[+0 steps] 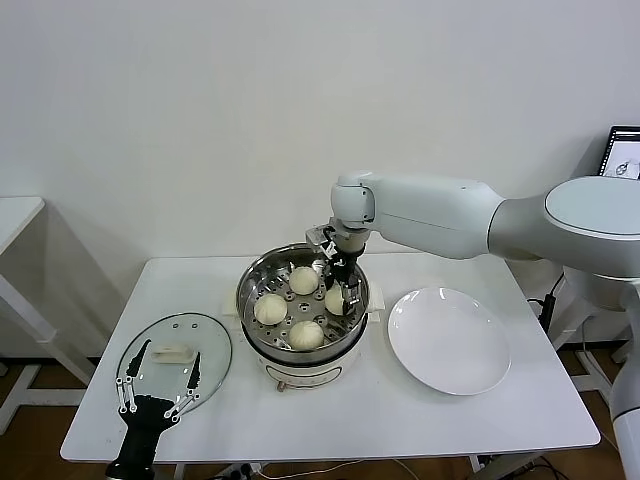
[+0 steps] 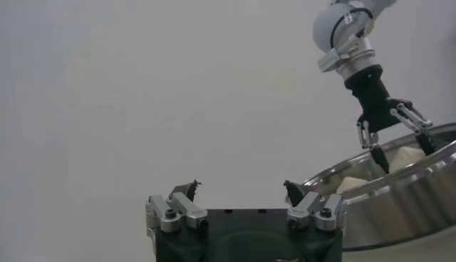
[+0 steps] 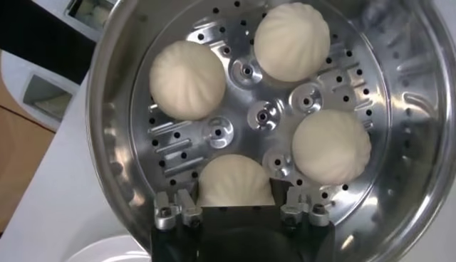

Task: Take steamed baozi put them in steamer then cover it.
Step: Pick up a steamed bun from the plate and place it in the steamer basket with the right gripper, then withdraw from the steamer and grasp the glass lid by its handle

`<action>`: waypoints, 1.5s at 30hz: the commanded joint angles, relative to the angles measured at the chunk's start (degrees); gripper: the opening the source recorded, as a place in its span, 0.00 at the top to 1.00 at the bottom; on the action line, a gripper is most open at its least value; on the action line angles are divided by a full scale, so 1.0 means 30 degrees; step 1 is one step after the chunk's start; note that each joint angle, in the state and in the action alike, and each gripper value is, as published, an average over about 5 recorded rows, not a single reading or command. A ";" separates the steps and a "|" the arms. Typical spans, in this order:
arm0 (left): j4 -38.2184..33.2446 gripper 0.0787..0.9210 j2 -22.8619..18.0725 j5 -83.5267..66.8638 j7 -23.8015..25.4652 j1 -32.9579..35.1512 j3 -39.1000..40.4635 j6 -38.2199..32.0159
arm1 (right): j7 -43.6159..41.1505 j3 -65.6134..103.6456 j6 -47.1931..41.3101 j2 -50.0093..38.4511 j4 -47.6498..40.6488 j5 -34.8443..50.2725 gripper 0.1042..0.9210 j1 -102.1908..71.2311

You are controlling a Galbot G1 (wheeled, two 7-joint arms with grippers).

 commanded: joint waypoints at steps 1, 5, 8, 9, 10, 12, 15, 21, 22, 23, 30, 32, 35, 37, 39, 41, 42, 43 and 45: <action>-0.0034 0.12 -0.0003 -0.0004 -0.0005 -0.0012 -0.0050 0.0022 | 0.0110 0.0113 0.0053 0.0022 -0.0012 -0.0285 0.23 -0.0154; -0.0076 0.12 -0.0009 0.0006 -0.0004 0.0017 -0.0113 0.0033 | 0.0056 0.0283 0.0126 -0.0249 0.0311 -0.0367 0.16 0.0044; -0.0070 0.12 -0.0009 0.0050 0.0000 0.0023 -0.0139 0.0049 | 0.0015 0.0799 0.0279 -0.0870 0.0866 -0.0490 0.13 0.0235; -0.0061 0.12 -0.0012 0.0084 -0.0001 0.0010 -0.0139 0.0065 | 0.0002 0.1195 0.0351 -0.1166 0.1070 -0.0527 0.12 0.0260; -0.0058 0.12 -0.0016 0.0150 -0.0007 -0.0009 -0.0136 0.0092 | 0.0008 0.1708 0.0432 -0.1559 0.1327 -0.0560 0.12 0.0277; -0.0057 0.12 -0.0034 0.0348 -0.0040 -0.0060 -0.0133 0.0162 | 0.0075 0.2853 0.0617 -0.2427 0.1915 -0.0593 0.12 0.0302; 0.0011 0.12 -0.0075 0.0917 -0.0246 -0.0221 -0.0153 0.0269 | 0.0979 0.4976 0.1112 -0.4273 0.3214 -0.0098 0.12 0.0263; 0.0279 0.12 0.0066 0.2481 -0.1272 -0.0871 -0.0296 0.0700 | 0.8994 0.7752 0.3190 -0.8574 0.6452 0.2057 0.12 -0.0584; 0.0317 0.12 0.0113 0.2772 -0.1480 -0.1045 -0.0328 0.0831 | 1.1337 0.7860 0.3642 -0.9332 0.7014 0.2438 0.12 -0.0942; 0.0361 0.12 0.0150 0.3066 -0.1677 -0.1235 -0.0357 0.0982 | 1.3813 0.8038 0.4069 -0.9996 0.7519 0.2656 0.12 -0.1387; 0.0755 0.12 0.0262 0.5545 -0.3212 -0.2692 -0.0457 0.3215 | 2.4603 1.3620 0.7043 -1.2798 0.8304 0.1929 0.12 -0.8647; 0.0934 0.12 0.0295 0.6539 -0.3508 -0.3066 -0.0487 0.3953 | 2.6151 1.6601 0.7889 -1.2973 0.8222 0.1499 0.12 -1.1786; 0.1214 0.12 0.0404 0.7765 -0.3924 -0.3524 -0.0449 0.4826 | 2.7108 2.1121 0.8619 -1.2826 0.8181 0.0804 0.12 -1.6493; 0.1551 0.12 0.0479 0.8532 -0.4073 -0.3841 -0.0449 0.5199 | 2.7252 2.3864 0.8813 -1.2511 0.8156 0.0407 0.12 -1.9445; 0.2050 0.12 0.0526 0.9436 -0.4042 -0.4162 -0.0581 0.5246 | 2.7222 2.6715 0.9083 -1.1891 0.7993 -0.0039 0.12 -2.2226; 0.2547 0.12 0.0561 1.0446 -0.3994 -0.4386 -0.0771 0.5300 | 2.7152 2.8819 0.9432 -1.1157 0.7731 -0.0450 0.12 -2.4457; 0.2816 0.12 0.0621 1.0936 -0.3917 -0.4475 -0.0878 0.5360 | 2.7113 2.9822 0.9683 -1.0732 0.7594 -0.0676 0.12 -2.5613; 0.3070 0.12 0.0689 1.1421 -0.3847 -0.4525 -0.0962 0.5428 | 2.7070 3.0501 0.9893 -1.0358 0.7486 -0.0876 0.12 -2.6500; 0.3669 0.12 0.0807 1.2611 -0.3730 -0.4600 -0.1159 0.5510 | 2.6825 3.1892 1.0228 -0.9567 0.7389 -0.1228 0.12 -2.8127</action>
